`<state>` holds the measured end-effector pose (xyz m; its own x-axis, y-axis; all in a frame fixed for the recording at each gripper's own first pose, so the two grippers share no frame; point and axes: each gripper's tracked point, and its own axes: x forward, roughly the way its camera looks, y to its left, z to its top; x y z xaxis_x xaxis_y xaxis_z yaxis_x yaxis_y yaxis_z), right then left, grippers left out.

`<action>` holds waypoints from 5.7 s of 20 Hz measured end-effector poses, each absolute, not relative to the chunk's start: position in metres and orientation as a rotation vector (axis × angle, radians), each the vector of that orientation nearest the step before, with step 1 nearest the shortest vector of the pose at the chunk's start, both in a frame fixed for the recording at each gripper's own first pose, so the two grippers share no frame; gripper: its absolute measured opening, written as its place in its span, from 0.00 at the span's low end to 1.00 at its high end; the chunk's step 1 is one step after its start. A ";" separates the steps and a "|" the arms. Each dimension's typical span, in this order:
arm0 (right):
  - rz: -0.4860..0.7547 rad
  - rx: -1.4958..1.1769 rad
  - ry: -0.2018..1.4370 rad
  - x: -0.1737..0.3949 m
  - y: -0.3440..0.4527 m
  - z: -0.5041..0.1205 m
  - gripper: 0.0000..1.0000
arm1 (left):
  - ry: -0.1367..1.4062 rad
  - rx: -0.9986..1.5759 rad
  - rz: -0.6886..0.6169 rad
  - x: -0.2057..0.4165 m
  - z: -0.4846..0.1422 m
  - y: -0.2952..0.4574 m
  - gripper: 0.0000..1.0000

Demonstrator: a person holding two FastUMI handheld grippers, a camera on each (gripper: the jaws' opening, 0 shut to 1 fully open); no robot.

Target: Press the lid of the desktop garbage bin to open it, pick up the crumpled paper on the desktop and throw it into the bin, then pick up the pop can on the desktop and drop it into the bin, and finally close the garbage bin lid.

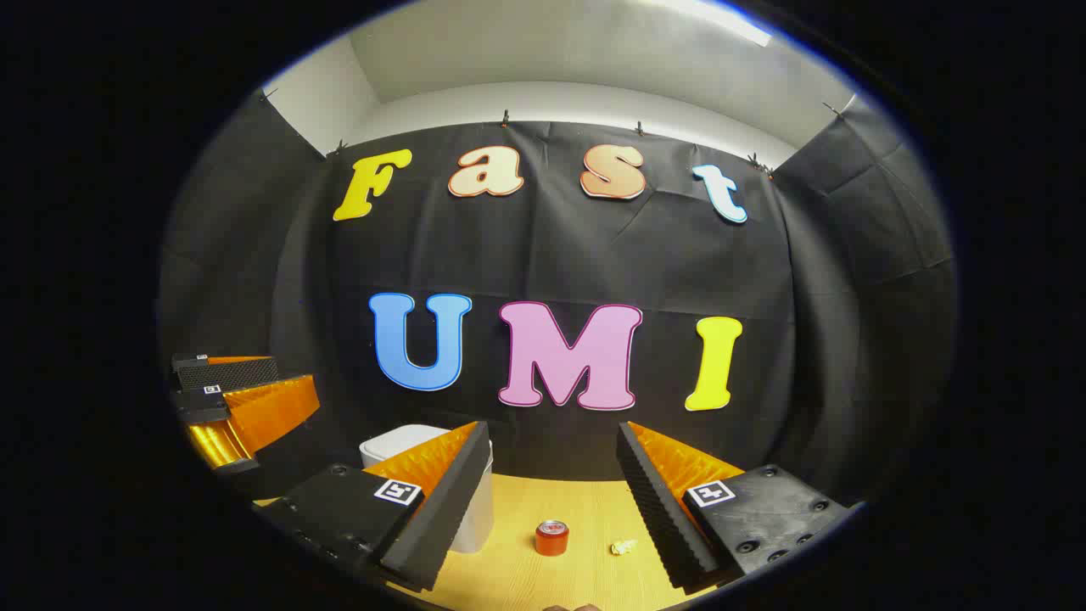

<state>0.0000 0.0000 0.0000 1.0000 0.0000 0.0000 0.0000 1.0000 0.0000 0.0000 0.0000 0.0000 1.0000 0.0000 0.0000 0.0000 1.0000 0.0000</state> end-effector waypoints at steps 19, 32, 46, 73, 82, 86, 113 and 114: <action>-0.101 0.013 0.007 0.006 -0.027 -0.011 0.88 | 0.019 -0.020 0.030 0.024 -0.011 0.024 0.98; -0.127 -0.006 0.017 0.003 -0.038 -0.012 0.97 | 0.049 -0.023 0.047 0.055 -0.017 0.039 0.98; -0.139 0.003 0.078 -0.005 -0.055 -0.036 0.97 | 0.125 -0.058 0.063 0.159 -0.062 0.061 0.68; -0.312 -0.022 0.173 -0.014 -0.119 -0.072 0.97 | 0.416 -0.072 -0.038 0.194 -0.236 0.061 0.06; -0.308 -0.034 0.162 -0.003 -0.117 -0.062 0.97 | 0.316 0.005 -0.026 0.205 -0.171 0.060 0.06; -0.294 -0.037 0.138 0.000 -0.113 -0.054 0.97 | 0.200 -0.022 -0.020 0.209 -0.105 0.059 0.06; -0.063 -0.042 0.368 0.109 -0.129 -0.149 0.98 | 0.118 -0.102 0.052 0.054 -0.039 -0.017 0.95; -0.033 -0.053 0.419 0.115 -0.131 -0.170 0.98 | 0.126 -0.106 0.070 0.052 -0.041 -0.020 0.95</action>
<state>0.1146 -0.1307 -0.1705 0.9131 -0.0427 -0.4055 0.0209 0.9981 -0.0582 0.0520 -0.0203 -0.0406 0.9896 0.0630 -0.1289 -0.0763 0.9919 -0.1014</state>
